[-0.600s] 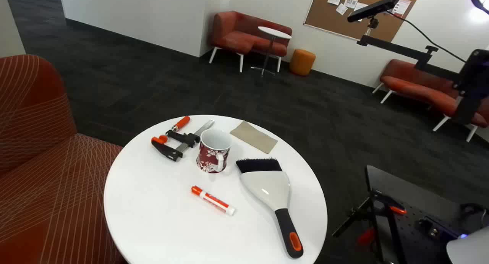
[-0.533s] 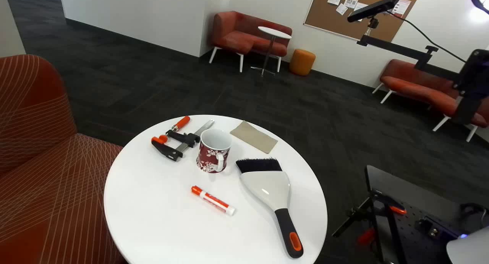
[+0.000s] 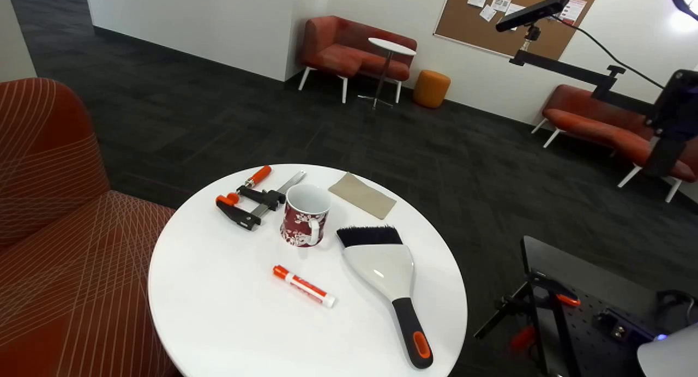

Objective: Move the mug cup to the left

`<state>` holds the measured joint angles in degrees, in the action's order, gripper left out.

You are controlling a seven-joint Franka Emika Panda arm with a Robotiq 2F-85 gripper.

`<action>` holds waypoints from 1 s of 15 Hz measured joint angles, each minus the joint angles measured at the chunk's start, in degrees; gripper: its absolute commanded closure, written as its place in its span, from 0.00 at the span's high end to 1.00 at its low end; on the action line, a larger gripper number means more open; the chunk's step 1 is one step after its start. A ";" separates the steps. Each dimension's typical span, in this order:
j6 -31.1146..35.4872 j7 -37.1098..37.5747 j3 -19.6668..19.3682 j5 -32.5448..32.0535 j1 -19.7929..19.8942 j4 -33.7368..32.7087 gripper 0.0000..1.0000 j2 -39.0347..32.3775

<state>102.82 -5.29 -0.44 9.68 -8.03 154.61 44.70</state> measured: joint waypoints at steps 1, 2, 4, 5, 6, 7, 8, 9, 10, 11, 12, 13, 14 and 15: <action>0.94 0.35 0.15 0.28 0.01 -0.14 1.00 -0.20; 2.64 1.28 0.38 0.83 0.03 -0.43 1.00 -0.65; 7.84 4.15 1.25 1.80 0.17 -1.56 1.00 -2.70; 10.88 5.89 1.77 1.98 0.30 -2.49 1.00 -4.35; 14.01 7.70 2.38 1.99 0.58 -3.57 1.00 -6.32; 17.48 9.59 3.04 1.99 1.06 -4.84 1.00 -8.74; 20.71 11.31 3.62 1.94 1.60 -6.26 1.00 -11.45; 24.09 12.89 4.25 1.82 2.28 -7.84 1.00 -14.56; 27.22 14.43 4.72 1.59 2.93 -9.50 1.00 -17.83; 30.15 15.72 5.05 1.11 3.55 -11.31 1.00 -21.37; 32.92 16.86 5.26 0.33 4.14 -13.20 1.00 -25.01; 35.32 17.87 5.34 -0.62 4.68 -15.16 1.00 -28.61; 37.34 19.00 5.35 -1.74 5.20 -17.29 1.00 -32.28; 38.89 20.10 5.33 -2.99 5.69 -19.41 1.00 -35.78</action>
<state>141.71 14.82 4.89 6.69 -2.34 135.20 8.92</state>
